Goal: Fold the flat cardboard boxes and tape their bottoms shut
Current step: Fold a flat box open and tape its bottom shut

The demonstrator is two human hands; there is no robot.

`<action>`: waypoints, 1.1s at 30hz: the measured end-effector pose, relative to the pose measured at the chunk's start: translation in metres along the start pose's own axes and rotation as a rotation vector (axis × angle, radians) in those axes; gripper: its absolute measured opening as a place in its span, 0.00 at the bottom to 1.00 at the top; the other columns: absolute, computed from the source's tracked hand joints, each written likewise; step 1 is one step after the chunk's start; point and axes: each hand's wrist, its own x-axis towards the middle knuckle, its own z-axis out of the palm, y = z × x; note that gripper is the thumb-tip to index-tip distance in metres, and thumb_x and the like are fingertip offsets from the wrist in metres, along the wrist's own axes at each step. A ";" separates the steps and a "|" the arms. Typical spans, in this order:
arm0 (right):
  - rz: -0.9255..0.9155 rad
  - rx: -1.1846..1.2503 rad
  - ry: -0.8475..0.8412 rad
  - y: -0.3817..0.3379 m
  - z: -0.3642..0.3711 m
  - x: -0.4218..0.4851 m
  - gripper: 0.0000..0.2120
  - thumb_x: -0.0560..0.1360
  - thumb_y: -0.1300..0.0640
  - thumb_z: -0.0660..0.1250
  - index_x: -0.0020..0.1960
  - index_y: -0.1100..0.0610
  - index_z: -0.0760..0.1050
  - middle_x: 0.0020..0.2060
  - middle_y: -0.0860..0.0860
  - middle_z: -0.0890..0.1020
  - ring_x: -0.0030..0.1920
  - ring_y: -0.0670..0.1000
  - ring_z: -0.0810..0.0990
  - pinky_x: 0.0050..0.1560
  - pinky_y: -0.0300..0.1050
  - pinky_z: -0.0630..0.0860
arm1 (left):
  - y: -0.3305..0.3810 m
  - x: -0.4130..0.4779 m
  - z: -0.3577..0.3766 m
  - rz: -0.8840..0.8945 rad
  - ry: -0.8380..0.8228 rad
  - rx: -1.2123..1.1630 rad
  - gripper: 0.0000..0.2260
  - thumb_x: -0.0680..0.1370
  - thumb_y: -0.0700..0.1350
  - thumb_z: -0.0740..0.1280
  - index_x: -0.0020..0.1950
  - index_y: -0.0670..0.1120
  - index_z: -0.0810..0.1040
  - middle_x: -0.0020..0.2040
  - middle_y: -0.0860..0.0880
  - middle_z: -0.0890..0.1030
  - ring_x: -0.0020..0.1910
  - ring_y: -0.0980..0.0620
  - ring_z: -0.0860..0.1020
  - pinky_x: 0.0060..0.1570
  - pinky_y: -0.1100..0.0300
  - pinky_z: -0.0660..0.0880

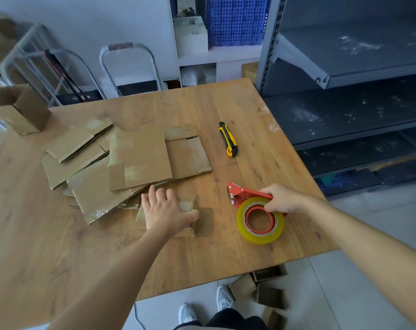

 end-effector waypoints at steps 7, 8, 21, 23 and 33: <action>0.035 -0.268 0.133 -0.013 0.001 -0.004 0.06 0.72 0.63 0.68 0.37 0.57 0.74 0.34 0.50 0.78 0.34 0.49 0.76 0.33 0.41 0.71 | -0.002 -0.001 0.000 -0.001 -0.011 -0.012 0.37 0.70 0.67 0.59 0.71 0.44 0.62 0.75 0.42 0.59 0.77 0.41 0.43 0.74 0.42 0.40; 0.045 -0.264 0.126 -0.014 0.002 -0.006 0.01 0.72 0.62 0.69 0.42 0.58 0.77 0.39 0.51 0.81 0.40 0.50 0.79 0.37 0.43 0.73 | -0.002 -0.002 0.000 0.003 -0.017 -0.017 0.38 0.71 0.68 0.59 0.72 0.44 0.62 0.75 0.42 0.58 0.77 0.41 0.43 0.74 0.42 0.40; -0.139 0.314 0.513 -0.158 0.137 -0.038 0.16 0.81 0.66 0.55 0.65 0.63 0.75 0.51 0.53 0.82 0.51 0.49 0.78 0.46 0.31 0.67 | -0.039 -0.010 -0.010 -0.236 0.093 -0.549 0.28 0.72 0.58 0.71 0.60 0.39 0.67 0.56 0.42 0.75 0.57 0.41 0.73 0.49 0.51 0.73; -0.083 0.324 0.561 -0.168 0.144 -0.033 0.16 0.82 0.63 0.55 0.67 0.60 0.73 0.55 0.55 0.81 0.55 0.50 0.79 0.45 0.32 0.69 | -0.041 -0.009 -0.012 -0.342 0.035 -0.498 0.29 0.70 0.64 0.70 0.53 0.40 0.68 0.46 0.45 0.77 0.44 0.45 0.75 0.35 0.55 0.69; 0.195 0.349 0.429 -0.174 0.134 0.012 0.15 0.81 0.50 0.60 0.40 0.59 0.70 0.37 0.51 0.74 0.44 0.55 0.76 0.41 0.45 0.71 | -0.078 -0.007 -0.001 -0.247 -0.200 -1.041 0.16 0.75 0.58 0.69 0.49 0.45 0.79 0.46 0.46 0.83 0.46 0.48 0.81 0.46 0.55 0.77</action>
